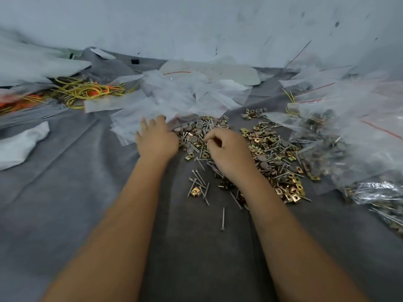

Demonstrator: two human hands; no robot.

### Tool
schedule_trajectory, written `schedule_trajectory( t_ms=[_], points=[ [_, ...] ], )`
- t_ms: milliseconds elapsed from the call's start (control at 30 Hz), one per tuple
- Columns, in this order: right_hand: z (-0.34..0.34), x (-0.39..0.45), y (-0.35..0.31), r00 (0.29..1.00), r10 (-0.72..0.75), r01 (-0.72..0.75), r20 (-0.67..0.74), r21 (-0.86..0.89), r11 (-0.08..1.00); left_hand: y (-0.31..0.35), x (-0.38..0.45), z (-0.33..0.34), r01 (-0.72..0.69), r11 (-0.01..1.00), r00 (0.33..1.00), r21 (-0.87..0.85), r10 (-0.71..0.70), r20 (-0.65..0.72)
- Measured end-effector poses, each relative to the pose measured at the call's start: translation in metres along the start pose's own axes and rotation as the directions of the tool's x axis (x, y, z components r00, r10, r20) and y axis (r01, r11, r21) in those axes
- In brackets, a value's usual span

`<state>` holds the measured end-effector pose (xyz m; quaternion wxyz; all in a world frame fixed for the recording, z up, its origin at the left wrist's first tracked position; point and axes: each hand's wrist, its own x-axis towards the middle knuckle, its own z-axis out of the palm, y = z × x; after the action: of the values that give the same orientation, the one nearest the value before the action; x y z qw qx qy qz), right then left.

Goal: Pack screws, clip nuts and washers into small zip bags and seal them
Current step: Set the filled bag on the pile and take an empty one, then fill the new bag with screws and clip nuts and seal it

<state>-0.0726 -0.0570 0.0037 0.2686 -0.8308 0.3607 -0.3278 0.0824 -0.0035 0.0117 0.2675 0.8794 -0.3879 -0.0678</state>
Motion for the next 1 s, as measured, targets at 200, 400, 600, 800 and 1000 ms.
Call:
schedule_trajectory(
  t_ms=[200,400,600,800,1000],
  points=[
    [0.003,0.003,-0.002,0.998,-0.011,0.015,0.059,-0.053,0.998,0.01,-0.005,0.002,-0.011,0.98,0.975,0.198,0.054,-0.214],
    [0.001,-0.002,-0.004,0.993,-0.045,0.051,-0.113,0.055,0.997,0.04,-0.029,0.013,-0.158,0.894,0.932,-0.419,-0.006,-0.364],
    [-0.016,-0.003,0.002,0.961,0.15,-0.041,-0.233,0.417,0.908,0.064,-0.052,0.033,-0.202,0.584,0.979,-0.787,0.115,-0.166],
    [-0.023,-0.005,0.004,0.957,0.113,-0.017,-0.268,0.336,0.942,0.055,-0.054,0.029,-0.266,0.616,0.963,-0.742,0.205,-0.175],
    [-0.033,-0.001,0.009,0.975,0.143,-0.078,-0.169,0.342,0.937,0.04,-0.041,0.015,-0.372,0.556,0.854,-0.744,-0.108,-0.508]
  ],
)
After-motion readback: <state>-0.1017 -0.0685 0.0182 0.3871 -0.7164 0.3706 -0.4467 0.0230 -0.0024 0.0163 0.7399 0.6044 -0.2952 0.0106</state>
